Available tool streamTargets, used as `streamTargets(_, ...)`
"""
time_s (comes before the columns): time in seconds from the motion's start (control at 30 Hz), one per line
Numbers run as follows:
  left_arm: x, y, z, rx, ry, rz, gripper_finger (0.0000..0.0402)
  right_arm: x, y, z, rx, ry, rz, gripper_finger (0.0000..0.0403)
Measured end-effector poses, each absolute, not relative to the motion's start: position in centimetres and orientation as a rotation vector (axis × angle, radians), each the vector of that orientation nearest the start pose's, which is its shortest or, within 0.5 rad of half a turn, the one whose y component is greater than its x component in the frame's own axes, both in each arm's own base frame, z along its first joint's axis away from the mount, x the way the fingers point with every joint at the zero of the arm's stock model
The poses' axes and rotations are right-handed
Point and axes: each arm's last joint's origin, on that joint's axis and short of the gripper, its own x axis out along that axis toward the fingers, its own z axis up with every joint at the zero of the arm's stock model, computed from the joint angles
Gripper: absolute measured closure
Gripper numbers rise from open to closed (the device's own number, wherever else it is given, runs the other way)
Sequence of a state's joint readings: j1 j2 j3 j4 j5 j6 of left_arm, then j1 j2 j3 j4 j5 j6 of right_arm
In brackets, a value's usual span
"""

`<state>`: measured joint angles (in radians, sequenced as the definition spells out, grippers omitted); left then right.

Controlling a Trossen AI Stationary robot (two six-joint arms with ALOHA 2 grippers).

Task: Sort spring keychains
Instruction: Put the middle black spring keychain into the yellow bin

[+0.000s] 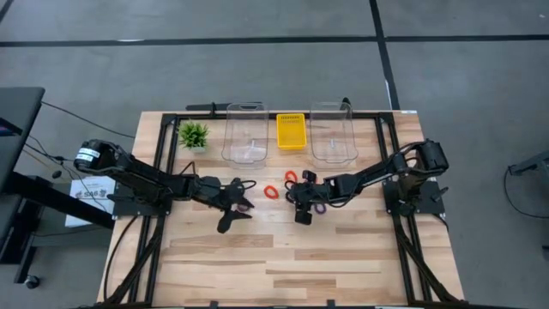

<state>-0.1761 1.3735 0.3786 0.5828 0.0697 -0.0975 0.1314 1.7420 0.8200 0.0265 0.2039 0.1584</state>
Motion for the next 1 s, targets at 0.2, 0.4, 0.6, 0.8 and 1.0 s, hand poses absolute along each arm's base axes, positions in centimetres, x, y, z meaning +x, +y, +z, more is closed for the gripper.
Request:
streamTargets(0.2,23.67,-4.29,15.07,-0.024,0.418,-0.188,0.0230,31.74,4.01,12.90,-0.005,0.886,-0.127,0.0294)
streamTargets(0.4,23.66,-4.28,15.06,-0.024,0.419,-0.187,0.0230,31.70,3.91,12.87,-0.012,0.892,-0.133,0.0294)
streamTargets(0.6,23.65,-4.28,15.04,-0.024,0.420,-0.187,0.0230,31.72,3.84,12.88,-0.019,0.892,-0.131,0.0294)
streamTargets(0.8,23.65,-4.28,15.04,-0.024,0.421,-0.187,0.0230,31.73,3.74,12.89,-0.017,0.892,-0.133,0.0294)
streamTargets(1.0,23.65,-4.28,15.04,-0.027,0.421,-0.186,0.0230,31.37,3.74,12.51,-0.010,0.906,-0.131,0.0294)
